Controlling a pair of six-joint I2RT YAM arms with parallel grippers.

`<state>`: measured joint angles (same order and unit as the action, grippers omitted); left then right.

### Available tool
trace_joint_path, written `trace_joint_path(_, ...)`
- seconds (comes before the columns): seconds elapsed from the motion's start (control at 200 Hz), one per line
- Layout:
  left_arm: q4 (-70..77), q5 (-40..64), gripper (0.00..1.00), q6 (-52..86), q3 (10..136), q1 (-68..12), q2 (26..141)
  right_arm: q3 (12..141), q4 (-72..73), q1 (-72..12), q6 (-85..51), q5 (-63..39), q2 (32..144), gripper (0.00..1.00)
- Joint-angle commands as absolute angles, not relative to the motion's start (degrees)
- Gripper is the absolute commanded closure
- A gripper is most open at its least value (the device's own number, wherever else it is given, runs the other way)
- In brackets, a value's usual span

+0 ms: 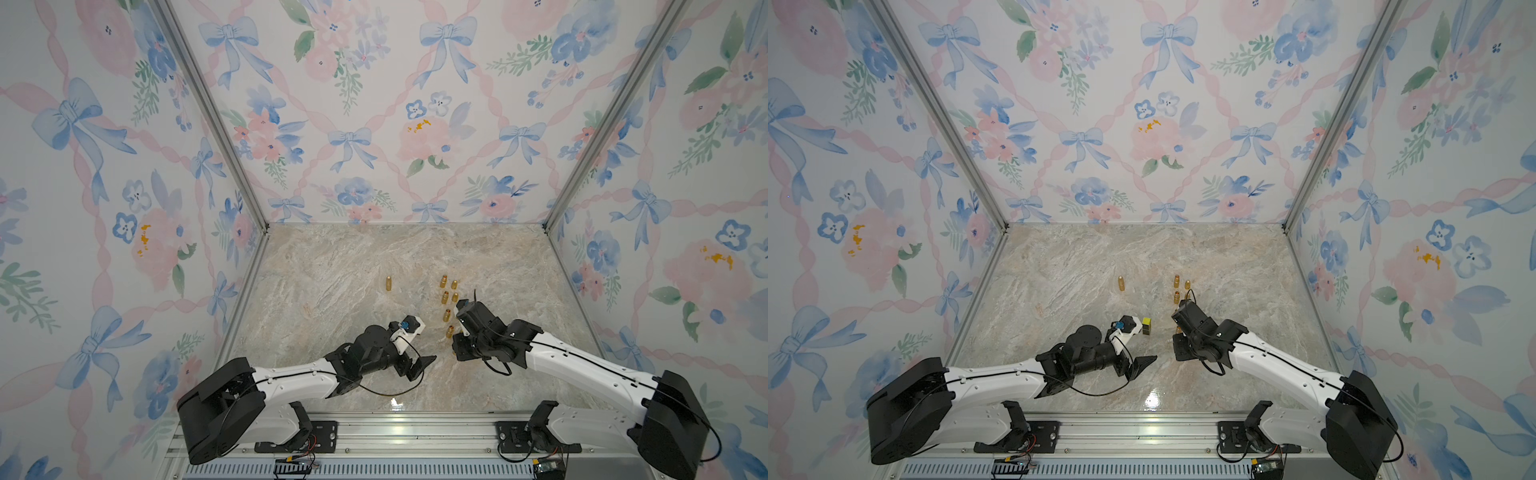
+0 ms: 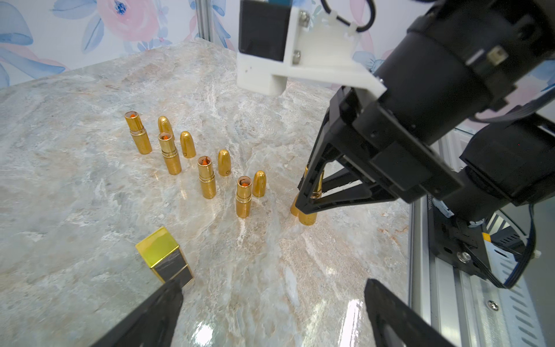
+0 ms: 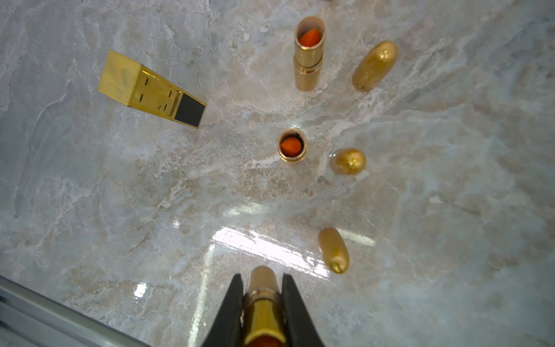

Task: Open the lipstick cap
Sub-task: Place the lipstick at the center of the board.

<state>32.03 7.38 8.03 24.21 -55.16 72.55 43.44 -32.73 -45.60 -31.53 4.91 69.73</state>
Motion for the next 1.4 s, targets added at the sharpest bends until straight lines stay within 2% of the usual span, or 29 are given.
trace_joint_path(0.0, 32.0, 5.9, 0.02, 8.7, 23.5, -55.6, 72.5, 41.6, -27.9, -46.9, -30.2, 8.9, 71.5, 0.83)
trace_joint_path(0.45, 31.8, 4.4, 0.02, 8.8, 24.3, -55.6, 74.9, 36.5, -18.2, -48.2, -29.3, 11.5, 75.5, 0.83)
trace_joint_path(0.95, 31.7, 4.0, 0.02, 8.6, 24.2, -55.6, 74.2, 34.9, -18.1, -49.8, -28.8, 14.8, 76.9, 0.82)
trace_joint_path(1.125, 31.6, 3.4, 0.02, 8.4, 24.1, -55.6, 73.8, 35.0, -18.2, -50.1, -28.8, 14.7, 76.4, 0.77)
trace_joint_path(1.26, 31.6, 3.0, 0.02, 8.3, 24.0, -55.6, 73.7, 35.9, -19.0, -50.1, -28.7, 14.8, 76.2, 0.69)
trace_joint_path(1.395, 31.6, 3.0, 0.02, 8.4, 24.0, -55.6, 72.8, 36.9, -20.1, -50.1, -28.2, 15.2, 75.2, 0.66)
